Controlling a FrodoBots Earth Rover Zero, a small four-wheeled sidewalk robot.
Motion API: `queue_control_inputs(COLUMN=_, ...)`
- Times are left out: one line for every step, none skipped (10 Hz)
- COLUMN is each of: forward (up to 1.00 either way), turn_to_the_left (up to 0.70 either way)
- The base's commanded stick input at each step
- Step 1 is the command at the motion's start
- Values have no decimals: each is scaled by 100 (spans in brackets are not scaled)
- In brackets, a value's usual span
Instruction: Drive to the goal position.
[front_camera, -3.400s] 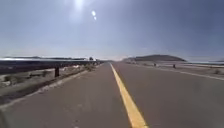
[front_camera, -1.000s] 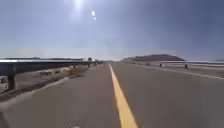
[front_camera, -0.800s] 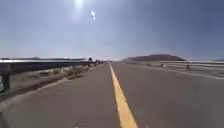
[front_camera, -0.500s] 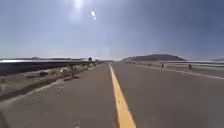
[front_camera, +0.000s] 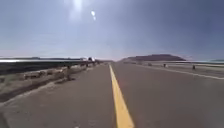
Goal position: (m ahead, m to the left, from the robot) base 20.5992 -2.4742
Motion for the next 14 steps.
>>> queue_control_inputs(forward=85, turn_to_the_left=0)
queue_control_inputs(forward=85, turn_to_the_left=0)
queue_control_inputs(forward=85, turn_to_the_left=0)
queue_control_inputs(forward=85, turn_to_the_left=0)
queue_control_inputs(forward=85, turn_to_the_left=0)
queue_control_inputs(forward=85, turn_to_the_left=0)
queue_control_inputs(forward=85, turn_to_the_left=0)
queue_control_inputs(forward=85, turn_to_the_left=0)
queue_control_inputs(forward=85, turn_to_the_left=0)
queue_control_inputs(forward=85, turn_to_the_left=0)
queue_control_inputs(forward=85, turn_to_the_left=0)
queue_control_inputs(forward=85, turn_to_the_left=0)
queue_control_inputs(forward=85, turn_to_the_left=0)
queue_control_inputs(forward=85, turn_to_the_left=0)
